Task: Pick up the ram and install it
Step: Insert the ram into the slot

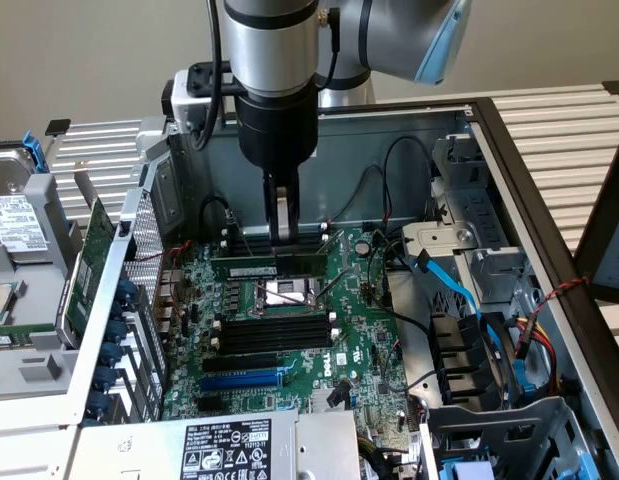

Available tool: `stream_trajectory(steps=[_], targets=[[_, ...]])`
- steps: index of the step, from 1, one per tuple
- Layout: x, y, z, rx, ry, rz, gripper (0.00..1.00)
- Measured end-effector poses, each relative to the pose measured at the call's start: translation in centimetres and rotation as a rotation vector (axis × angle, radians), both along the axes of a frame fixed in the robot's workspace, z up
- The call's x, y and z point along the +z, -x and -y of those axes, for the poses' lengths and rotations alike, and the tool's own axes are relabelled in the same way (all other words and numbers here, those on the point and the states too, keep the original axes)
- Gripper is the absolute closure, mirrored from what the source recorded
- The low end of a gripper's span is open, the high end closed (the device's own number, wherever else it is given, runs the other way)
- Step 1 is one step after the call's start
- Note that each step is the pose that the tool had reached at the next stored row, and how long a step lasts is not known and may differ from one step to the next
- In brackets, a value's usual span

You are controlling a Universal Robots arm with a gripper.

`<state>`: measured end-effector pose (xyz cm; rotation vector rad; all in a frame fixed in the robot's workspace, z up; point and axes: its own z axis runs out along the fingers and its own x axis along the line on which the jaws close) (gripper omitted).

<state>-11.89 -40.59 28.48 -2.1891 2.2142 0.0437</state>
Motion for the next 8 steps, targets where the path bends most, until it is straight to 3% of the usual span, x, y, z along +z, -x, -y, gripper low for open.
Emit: stream_trajectory(steps=[5,8], targets=[[-0.43,0.05,0.0,-0.004,0.0031,0.0056,0.87],[-0.65,0.07,0.0,-0.004,0.0127,0.0069,0.87]])
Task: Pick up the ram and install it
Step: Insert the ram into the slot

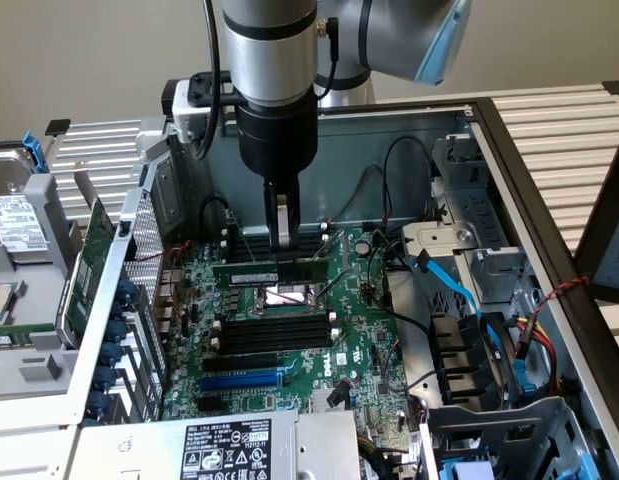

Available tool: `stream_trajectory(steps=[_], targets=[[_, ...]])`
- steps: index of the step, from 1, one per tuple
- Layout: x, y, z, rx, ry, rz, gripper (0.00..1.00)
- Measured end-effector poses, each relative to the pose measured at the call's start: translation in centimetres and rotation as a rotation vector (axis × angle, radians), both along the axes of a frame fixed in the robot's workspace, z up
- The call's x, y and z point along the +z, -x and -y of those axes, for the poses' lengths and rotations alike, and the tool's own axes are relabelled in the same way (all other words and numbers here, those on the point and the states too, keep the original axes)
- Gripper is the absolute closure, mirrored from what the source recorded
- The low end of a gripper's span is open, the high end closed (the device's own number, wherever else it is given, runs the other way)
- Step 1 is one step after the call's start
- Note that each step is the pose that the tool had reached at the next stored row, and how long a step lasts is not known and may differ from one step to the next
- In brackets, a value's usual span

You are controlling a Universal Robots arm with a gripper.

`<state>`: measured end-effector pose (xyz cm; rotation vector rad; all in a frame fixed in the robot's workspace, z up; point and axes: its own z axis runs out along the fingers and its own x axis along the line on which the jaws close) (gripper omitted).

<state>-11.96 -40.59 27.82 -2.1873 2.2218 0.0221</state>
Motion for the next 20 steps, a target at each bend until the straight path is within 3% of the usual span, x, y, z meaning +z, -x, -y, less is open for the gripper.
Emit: stream_trajectory(steps=[2,4,7,13,20], targets=[[-0.13,0.0,0.0,0.0,0.0106,0.0007,0.87],[-0.3,0.0,0.0,0.0,0.0159,0.0038,0.87],[-0.68,0.0,0.0,0.0,0.0161,0.0093,0.87],[-1.52,0.1,0.0,-0.002,0.0217,0.0109,0.87],[-2.13,0.2,0.04,-0.002,0.0229,0.0127,0.87]])
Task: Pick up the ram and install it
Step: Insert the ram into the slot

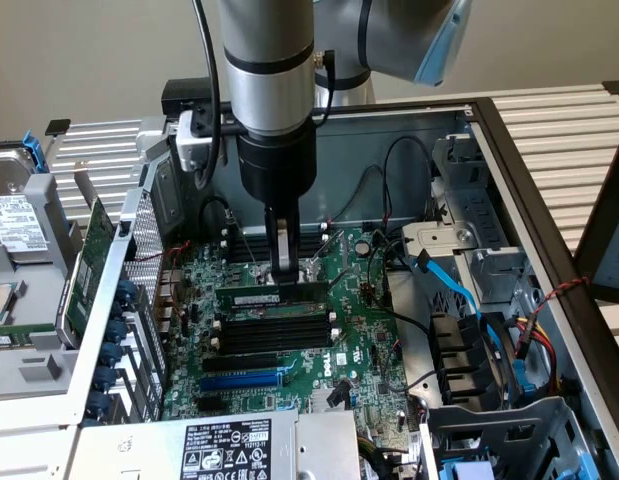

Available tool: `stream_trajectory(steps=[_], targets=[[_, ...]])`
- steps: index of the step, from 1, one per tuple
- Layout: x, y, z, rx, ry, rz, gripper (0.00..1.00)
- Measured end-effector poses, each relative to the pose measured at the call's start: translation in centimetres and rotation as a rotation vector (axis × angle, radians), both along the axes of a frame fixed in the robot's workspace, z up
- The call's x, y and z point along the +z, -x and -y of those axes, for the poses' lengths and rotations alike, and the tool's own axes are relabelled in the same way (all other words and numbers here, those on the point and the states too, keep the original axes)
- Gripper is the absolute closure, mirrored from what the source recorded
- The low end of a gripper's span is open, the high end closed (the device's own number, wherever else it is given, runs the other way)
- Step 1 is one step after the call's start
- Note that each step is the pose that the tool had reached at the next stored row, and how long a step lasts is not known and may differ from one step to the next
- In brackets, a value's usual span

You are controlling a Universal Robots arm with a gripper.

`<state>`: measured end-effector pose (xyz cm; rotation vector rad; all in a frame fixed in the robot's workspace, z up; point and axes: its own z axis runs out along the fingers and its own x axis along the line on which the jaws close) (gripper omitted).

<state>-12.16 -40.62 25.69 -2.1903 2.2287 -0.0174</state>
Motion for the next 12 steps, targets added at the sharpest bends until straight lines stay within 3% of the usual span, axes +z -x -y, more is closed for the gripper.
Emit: stream_trajectory(steps=[12], targets=[[-0.56,0.01,0.44,0.0,0.0018,0.0024,0.87]])
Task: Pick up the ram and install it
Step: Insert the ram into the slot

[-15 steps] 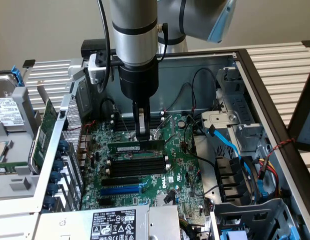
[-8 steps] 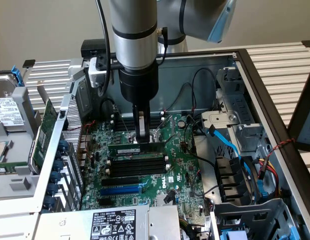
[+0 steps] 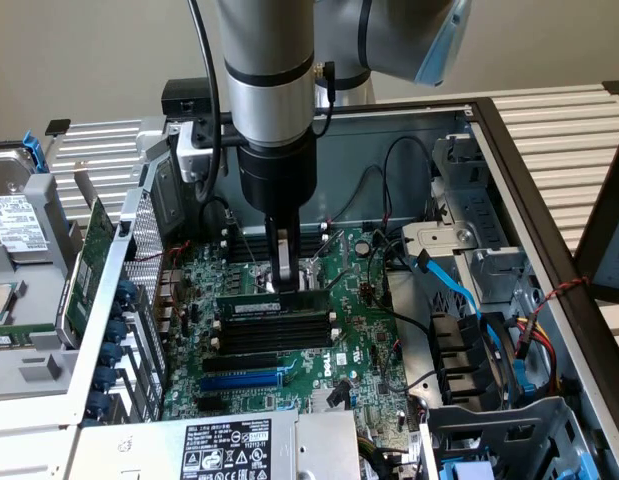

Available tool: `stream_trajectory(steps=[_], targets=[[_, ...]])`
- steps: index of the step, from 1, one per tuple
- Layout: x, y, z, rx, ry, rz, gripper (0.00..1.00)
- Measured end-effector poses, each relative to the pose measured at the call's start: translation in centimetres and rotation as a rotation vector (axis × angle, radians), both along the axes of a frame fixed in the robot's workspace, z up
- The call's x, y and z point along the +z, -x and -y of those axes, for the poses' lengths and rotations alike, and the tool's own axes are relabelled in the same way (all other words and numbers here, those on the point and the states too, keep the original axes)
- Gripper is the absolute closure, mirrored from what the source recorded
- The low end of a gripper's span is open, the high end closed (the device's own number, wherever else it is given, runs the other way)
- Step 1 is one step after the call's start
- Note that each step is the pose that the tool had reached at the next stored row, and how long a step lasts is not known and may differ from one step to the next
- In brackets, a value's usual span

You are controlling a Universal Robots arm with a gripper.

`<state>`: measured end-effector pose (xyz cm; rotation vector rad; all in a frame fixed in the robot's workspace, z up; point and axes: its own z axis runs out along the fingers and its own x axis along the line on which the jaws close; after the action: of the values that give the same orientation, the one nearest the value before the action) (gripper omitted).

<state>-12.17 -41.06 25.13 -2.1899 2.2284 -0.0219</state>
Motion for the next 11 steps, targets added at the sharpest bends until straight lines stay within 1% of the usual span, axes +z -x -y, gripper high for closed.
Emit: stream_trajectory(steps=[5,11], targets=[[-0.38,0.01,0.02,0.0,0.0006,0.0062,0.87],[-0.61,0.02,0.03,0.0,0.0067,0.0087,0.87]])
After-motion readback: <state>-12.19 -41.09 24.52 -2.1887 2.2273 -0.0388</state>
